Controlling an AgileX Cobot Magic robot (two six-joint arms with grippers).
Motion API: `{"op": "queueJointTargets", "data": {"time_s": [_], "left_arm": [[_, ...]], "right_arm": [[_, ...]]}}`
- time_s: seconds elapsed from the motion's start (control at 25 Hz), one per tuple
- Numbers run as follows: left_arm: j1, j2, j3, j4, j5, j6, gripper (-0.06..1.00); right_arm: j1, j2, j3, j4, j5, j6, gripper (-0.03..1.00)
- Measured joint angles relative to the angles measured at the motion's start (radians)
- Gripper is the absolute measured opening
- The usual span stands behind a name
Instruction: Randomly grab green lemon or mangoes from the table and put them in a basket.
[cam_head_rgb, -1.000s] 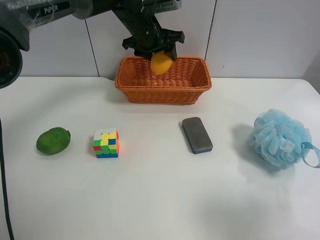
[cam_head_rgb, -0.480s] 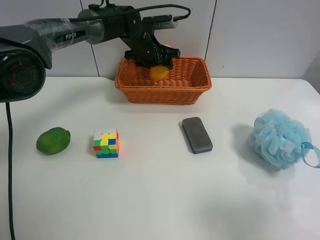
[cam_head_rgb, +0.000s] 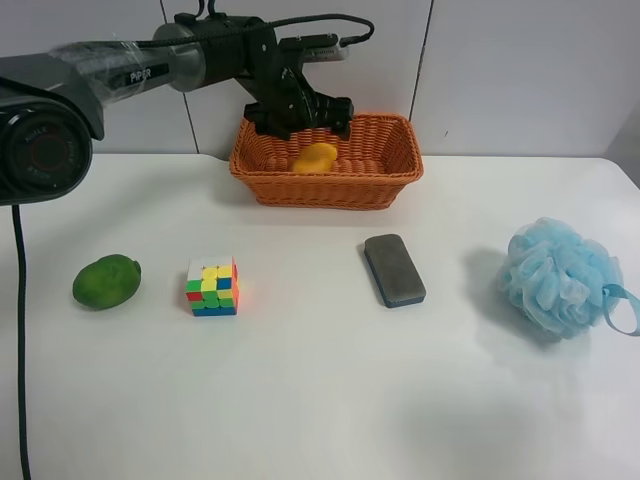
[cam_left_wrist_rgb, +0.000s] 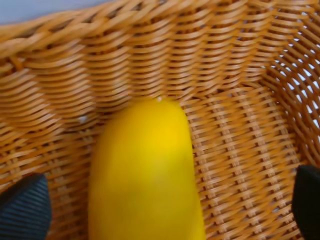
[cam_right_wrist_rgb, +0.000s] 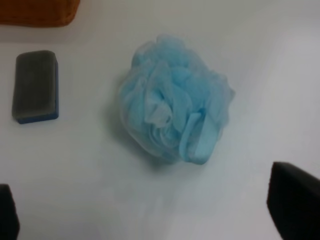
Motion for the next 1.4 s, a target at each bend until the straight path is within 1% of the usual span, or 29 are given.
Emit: {"op": "queueJointTargets", "data": {"time_s": [0.16,0.28,0.36,0.44,0.6,0.68,0.76,0.88,0.96,1.08,1.12,1.2,1.28,1.4], "left_arm": [[0.001,-0.005,0.000,0.000,0.018,0.000,0.99],[0.002,-0.033,0.000,0.000,0.080,0.000,0.99],[0.002,-0.063,0.000,0.000,0.135,0.000,0.99],[0.002,-0.108,0.000,0.000,0.218,0.000,0.99],[0.005,-0.201,-0.001,0.000,0.426,0.001,0.99],[0.007,-0.244,-0.001,0.014,0.505,0.004,0.99],[0.007,-0.286,-0.001,0.040,0.562,0.028,0.99],[0.007,-0.343,0.005,0.051,0.582,0.068,0.99],[0.007,-0.404,0.053,0.052,0.582,0.085,0.99],[0.007,-0.521,0.179,0.056,0.582,0.095,0.99],[0.007,-0.521,0.179,0.056,0.582,0.095,0.99],[0.007,-0.613,0.293,0.055,0.582,0.104,0.99],[0.007,-0.727,0.435,0.055,0.569,0.109,0.99],[0.007,-0.919,0.654,0.055,0.497,0.114,0.99]], "right_arm": [[0.000,0.000,0.000,0.000,0.000,0.000,0.99],[0.000,0.000,0.000,0.000,0.000,0.000,0.99],[0.000,0.000,0.000,0.000,0.000,0.000,0.99],[0.000,0.000,0.000,0.000,0.000,0.000,0.99],[0.000,0.000,0.000,0.000,0.000,0.000,0.99],[0.000,0.000,0.000,0.000,0.000,0.000,0.99],[0.000,0.000,0.000,0.000,0.000,0.000,0.99],[0.000,0.000,0.000,0.000,0.000,0.000,0.99],[0.000,0.000,0.000,0.000,0.000,0.000,0.99],[0.000,0.000,0.000,0.000,0.000,0.000,0.99],[0.000,0.000,0.000,0.000,0.000,0.000,0.99],[0.000,0.000,0.000,0.000,0.000,0.000,0.99],[0.000,0.000,0.000,0.000,0.000,0.000,0.99],[0.000,0.000,0.000,0.000,0.000,0.000,0.99]]}}
